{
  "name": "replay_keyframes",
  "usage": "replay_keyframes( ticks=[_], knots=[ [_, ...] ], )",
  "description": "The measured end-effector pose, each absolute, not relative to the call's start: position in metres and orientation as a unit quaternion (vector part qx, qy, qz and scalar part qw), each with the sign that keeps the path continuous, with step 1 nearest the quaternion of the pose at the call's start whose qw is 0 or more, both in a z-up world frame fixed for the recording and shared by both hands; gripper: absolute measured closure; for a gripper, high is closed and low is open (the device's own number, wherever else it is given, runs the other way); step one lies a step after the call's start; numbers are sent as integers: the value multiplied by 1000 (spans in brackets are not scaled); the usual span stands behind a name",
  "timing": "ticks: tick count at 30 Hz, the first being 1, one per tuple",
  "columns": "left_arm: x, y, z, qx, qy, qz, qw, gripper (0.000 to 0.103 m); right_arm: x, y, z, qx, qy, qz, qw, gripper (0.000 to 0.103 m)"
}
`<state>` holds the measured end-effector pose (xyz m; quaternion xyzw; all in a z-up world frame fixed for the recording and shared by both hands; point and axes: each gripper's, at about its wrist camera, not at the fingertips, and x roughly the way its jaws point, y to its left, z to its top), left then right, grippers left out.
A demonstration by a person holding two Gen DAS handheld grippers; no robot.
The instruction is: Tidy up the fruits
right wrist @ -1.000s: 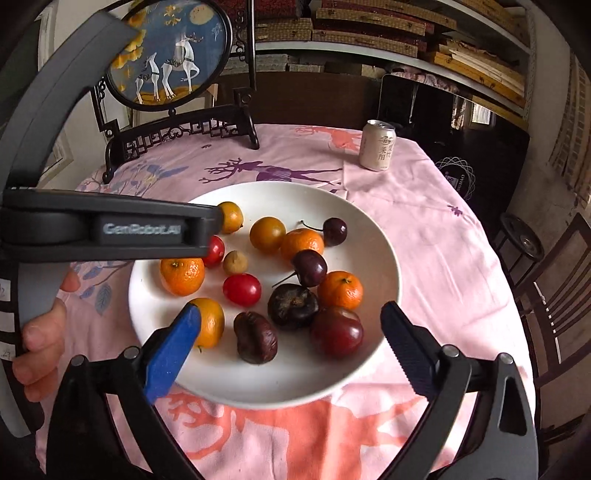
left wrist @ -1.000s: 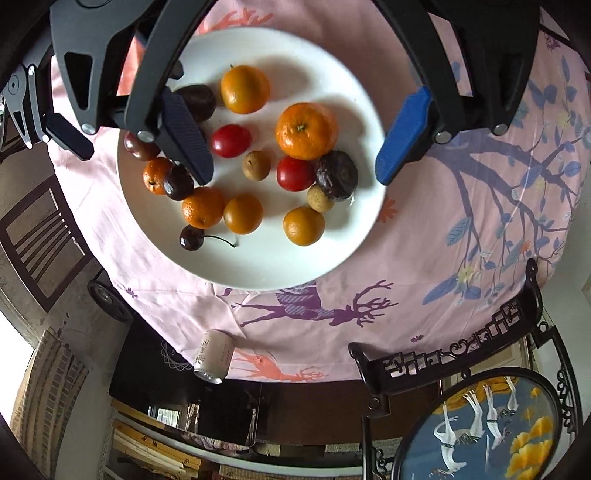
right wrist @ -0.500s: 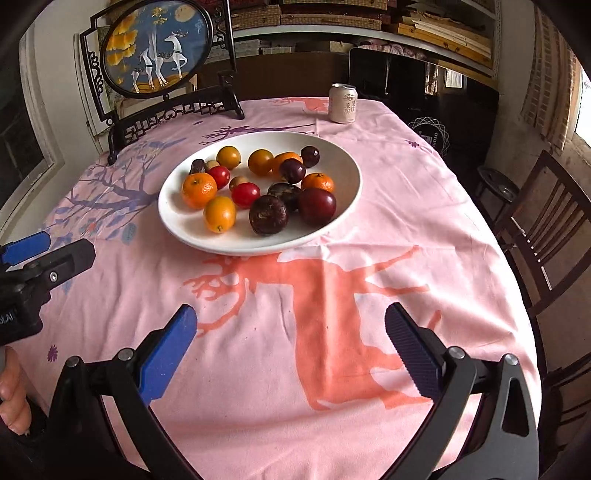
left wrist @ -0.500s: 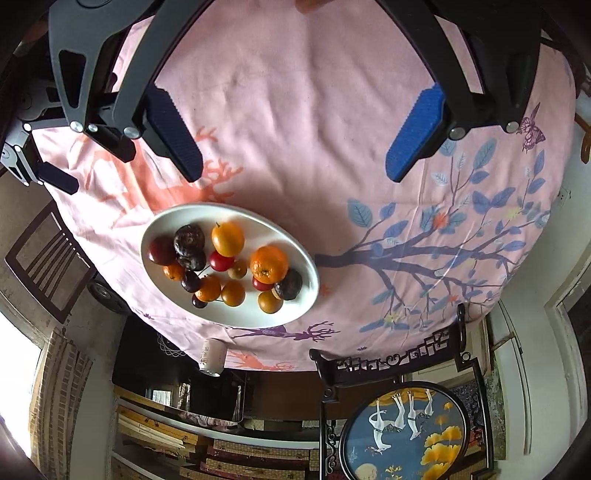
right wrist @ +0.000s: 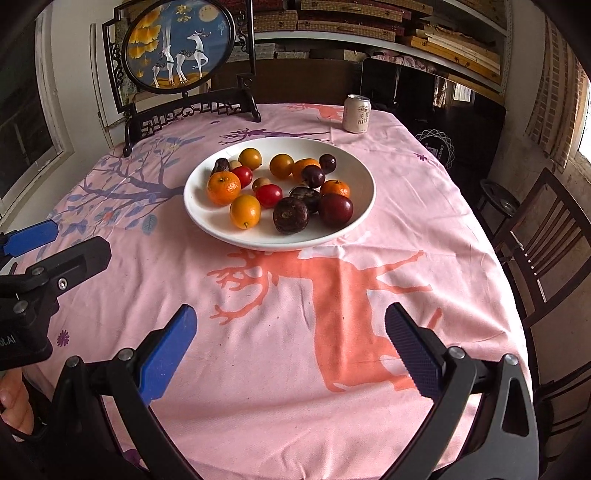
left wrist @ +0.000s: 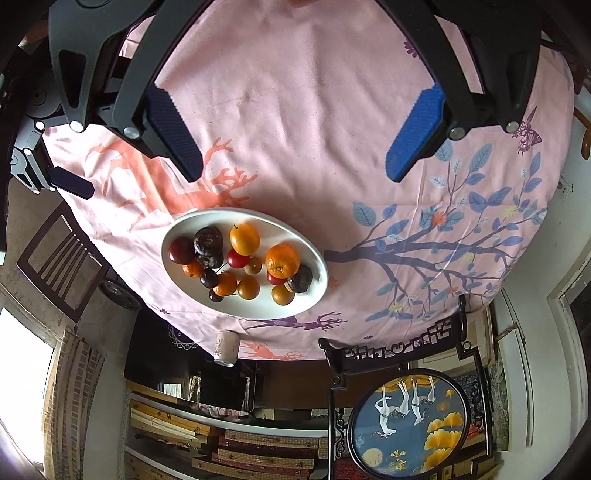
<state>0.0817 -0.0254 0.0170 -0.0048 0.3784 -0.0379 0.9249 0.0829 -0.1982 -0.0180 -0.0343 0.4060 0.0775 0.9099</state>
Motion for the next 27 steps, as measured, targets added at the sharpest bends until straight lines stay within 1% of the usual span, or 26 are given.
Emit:
replay_keyframes(
  ticks=[27],
  knots=[
    [84, -25, 15, -3, 384, -46, 922, 2, 82, -195, -14, -35, 403, 82, 911, 1]
  ],
)
